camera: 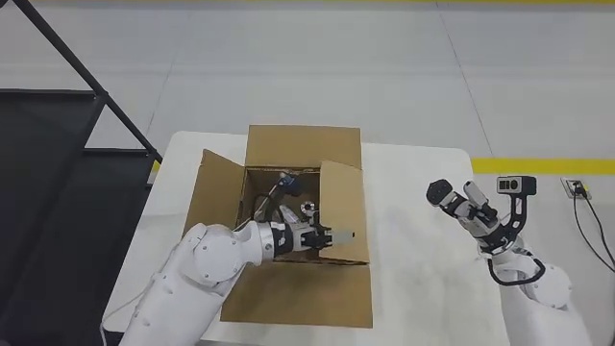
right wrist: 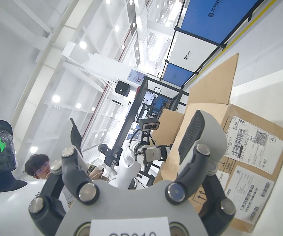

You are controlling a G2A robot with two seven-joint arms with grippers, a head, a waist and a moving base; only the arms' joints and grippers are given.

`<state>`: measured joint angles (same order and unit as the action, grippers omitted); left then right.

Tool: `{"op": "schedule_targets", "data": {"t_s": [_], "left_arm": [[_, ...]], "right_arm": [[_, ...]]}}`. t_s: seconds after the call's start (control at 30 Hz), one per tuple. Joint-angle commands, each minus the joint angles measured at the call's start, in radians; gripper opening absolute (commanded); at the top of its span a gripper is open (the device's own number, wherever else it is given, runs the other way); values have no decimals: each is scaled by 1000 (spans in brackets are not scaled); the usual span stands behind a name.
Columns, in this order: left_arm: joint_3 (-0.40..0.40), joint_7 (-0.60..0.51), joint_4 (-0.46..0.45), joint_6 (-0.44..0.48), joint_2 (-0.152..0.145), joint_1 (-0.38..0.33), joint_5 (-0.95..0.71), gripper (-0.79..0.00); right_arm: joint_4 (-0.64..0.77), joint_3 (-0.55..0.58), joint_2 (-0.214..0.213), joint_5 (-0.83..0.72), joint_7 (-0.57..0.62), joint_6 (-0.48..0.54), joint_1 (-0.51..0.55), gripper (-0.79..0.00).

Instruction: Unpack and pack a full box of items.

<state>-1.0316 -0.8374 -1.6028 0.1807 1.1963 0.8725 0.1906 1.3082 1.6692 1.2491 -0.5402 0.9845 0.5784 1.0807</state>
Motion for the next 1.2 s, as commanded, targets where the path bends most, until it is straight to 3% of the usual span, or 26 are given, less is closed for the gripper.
{"op": "schedule_targets", "data": {"t_s": [0.0, 0.27, 0.53, 0.8, 1.17], "left_arm": [[1, 31, -34, 2, 0, 13, 18, 0], [79, 251, -104, 51, 20, 57, 110, 0], [203, 388, -63, 75, 57, 37, 198, 0], [358, 445, 46, 25, 116, -39, 295, 0], [442, 442, 171, -103, 185, -105, 315, 0]], "right_arm": [[-7, 3, -1, -23, 0, 13, 1, 0], [-19, 47, -11, -90, -15, 62, 55, 0], [-13, 89, -22, -128, -16, 74, 110, 0], [-1, 129, -32, -136, -34, 80, 159, 0], [-6, 142, -42, -156, -21, 90, 172, 0]]}}
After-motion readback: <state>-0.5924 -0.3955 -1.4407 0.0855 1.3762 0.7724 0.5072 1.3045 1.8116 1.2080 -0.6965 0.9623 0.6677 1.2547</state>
